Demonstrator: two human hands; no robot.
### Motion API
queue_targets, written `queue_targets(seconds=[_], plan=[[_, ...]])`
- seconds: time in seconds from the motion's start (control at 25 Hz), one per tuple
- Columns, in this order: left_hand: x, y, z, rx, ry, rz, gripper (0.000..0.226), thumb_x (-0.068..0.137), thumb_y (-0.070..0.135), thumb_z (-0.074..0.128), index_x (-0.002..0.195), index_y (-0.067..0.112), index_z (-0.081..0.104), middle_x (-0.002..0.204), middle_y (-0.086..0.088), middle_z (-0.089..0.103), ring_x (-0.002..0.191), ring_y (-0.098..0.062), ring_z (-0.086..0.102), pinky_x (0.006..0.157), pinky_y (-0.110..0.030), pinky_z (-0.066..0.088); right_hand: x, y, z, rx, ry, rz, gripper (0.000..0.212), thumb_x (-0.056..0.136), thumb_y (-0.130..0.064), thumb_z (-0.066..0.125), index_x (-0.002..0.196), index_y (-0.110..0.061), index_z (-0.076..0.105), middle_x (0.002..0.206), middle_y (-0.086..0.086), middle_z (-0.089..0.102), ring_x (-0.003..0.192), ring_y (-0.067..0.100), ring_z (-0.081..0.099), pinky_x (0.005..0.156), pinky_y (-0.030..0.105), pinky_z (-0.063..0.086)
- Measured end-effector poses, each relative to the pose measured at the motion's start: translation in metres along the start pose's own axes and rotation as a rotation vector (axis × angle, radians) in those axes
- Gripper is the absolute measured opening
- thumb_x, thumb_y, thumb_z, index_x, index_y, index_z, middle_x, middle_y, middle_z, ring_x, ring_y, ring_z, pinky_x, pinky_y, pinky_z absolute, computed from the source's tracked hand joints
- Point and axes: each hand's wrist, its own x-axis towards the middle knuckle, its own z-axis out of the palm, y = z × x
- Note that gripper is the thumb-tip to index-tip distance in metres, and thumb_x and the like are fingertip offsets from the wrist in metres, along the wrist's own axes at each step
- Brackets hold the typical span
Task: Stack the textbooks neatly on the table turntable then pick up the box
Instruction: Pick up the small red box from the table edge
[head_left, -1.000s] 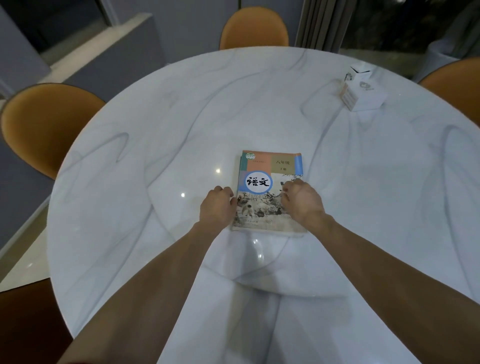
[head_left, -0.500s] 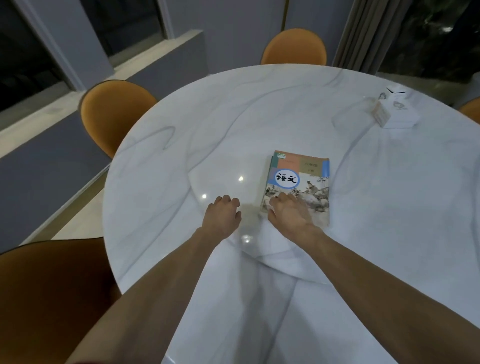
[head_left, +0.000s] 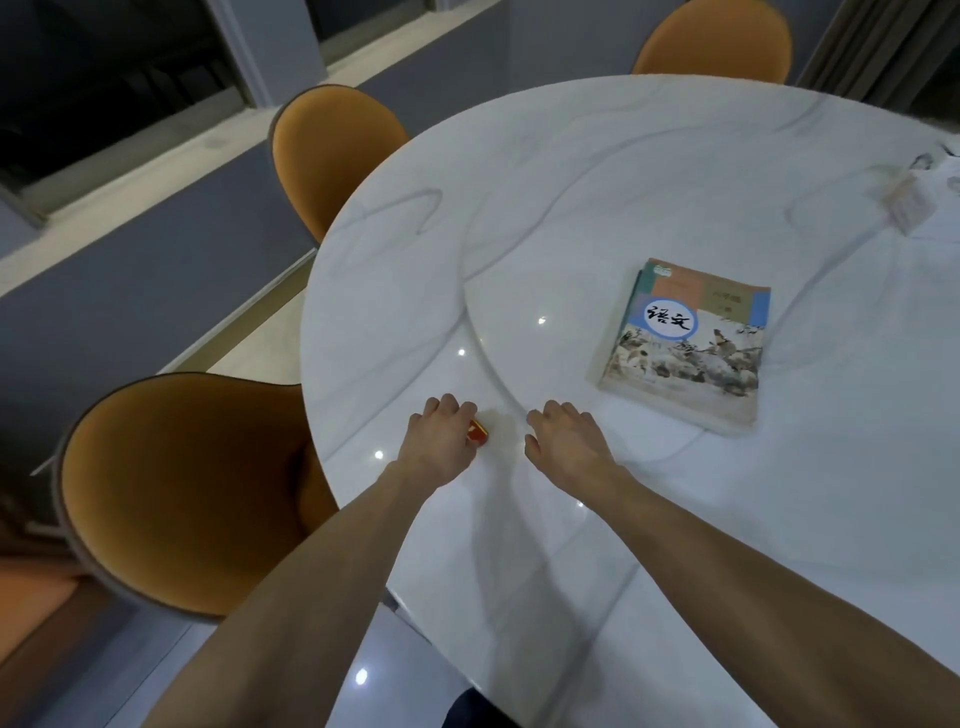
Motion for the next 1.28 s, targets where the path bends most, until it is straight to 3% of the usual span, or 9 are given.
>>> queue_targets(seconds=[0.24, 0.48, 0.68, 0.88, 1.04, 1.12, 1.28], plan=[[-0.010, -0.048, 0.008, 0.000, -0.080, 0.032, 0.064, 0.083, 0.031, 0.061, 0.140, 0.019, 0.033, 0.141, -0.009, 0.039, 0.125, -0.029, 0.039, 0.093, -0.042, 0.043, 0.010, -0.033, 0.031, 0.036, -0.048, -0.032, 0.036, 0.094, -0.028, 0.038, 0.124, -0.011, 0.048, 0.116, 0.010, 0.055, 0.108, 0.026, 0.051, 0.090, 0.036, 0.041], [0.013, -0.086, 0.009, 0.231, -0.211, 0.293, 0.100, 0.076, 0.026, 0.074, 0.149, 0.026, 0.006, 0.160, 0.000, 0.004, 0.142, -0.026, 0.020, 0.107, -0.044, 0.038, 0.019, -0.054, 0.055, 0.098, -0.041, -0.015, 0.041, 0.092, -0.030, 0.044, 0.129, -0.011, 0.043, 0.117, 0.010, 0.053, 0.106, 0.026, 0.050, 0.084, 0.035, 0.044], [0.035, -0.086, 0.013, 0.297, -0.284, 0.461, 0.106, 0.074, 0.028, 0.075, 0.149, 0.024, -0.001, 0.160, 0.006, -0.004, 0.147, -0.023, 0.006, 0.115, -0.047, 0.024, 0.021, -0.058, 0.066, 0.133, -0.051, 0.019, 0.043, 0.092, -0.029, 0.045, 0.132, -0.014, 0.040, 0.123, 0.009, 0.049, 0.110, 0.025, 0.048, 0.088, 0.035, 0.044], [0.044, -0.074, 0.028, 0.265, -0.205, 0.567, 0.089, 0.077, 0.043, 0.066, 0.148, 0.021, 0.016, 0.158, 0.003, 0.015, 0.147, -0.019, 0.008, 0.116, -0.046, 0.022, 0.020, -0.059, 0.071, 0.327, -0.024, 0.052, 0.046, 0.092, -0.025, 0.047, 0.136, -0.012, 0.040, 0.128, 0.008, 0.052, 0.115, 0.023, 0.048, 0.099, 0.034, 0.044], [0.041, -0.067, 0.030, 0.059, -0.109, 0.564, 0.083, 0.071, 0.048, 0.067, 0.139, 0.014, 0.034, 0.140, -0.007, 0.041, 0.136, -0.024, 0.034, 0.109, -0.035, 0.035, 0.022, -0.065, 0.069, 0.552, -0.011, 0.101, 0.041, 0.093, -0.023, 0.050, 0.132, -0.011, 0.045, 0.124, 0.010, 0.055, 0.112, 0.025, 0.053, 0.097, 0.033, 0.044], [0.036, -0.062, 0.029, -0.071, -0.114, 0.493, 0.084, 0.068, 0.046, 0.070, 0.137, 0.012, 0.036, 0.131, -0.008, 0.043, 0.125, -0.023, 0.042, 0.100, -0.032, 0.045, 0.021, -0.067, 0.065, 0.654, 0.010, 0.150, 0.040, 0.093, -0.021, 0.050, 0.132, -0.012, 0.046, 0.121, 0.010, 0.055, 0.108, 0.025, 0.055, 0.096, 0.035, 0.048], [0.032, -0.044, 0.019, -0.187, -0.067, 0.407, 0.088, 0.067, 0.051, 0.070, 0.138, 0.016, 0.032, 0.131, -0.007, 0.038, 0.125, -0.022, 0.038, 0.091, -0.038, 0.052, 0.023, -0.061, 0.049, 0.887, 0.159, 0.324, 0.034, 0.091, -0.013, 0.053, 0.124, -0.014, 0.053, 0.115, 0.009, 0.056, 0.091, 0.020, 0.061, 0.083, 0.030, 0.053]])
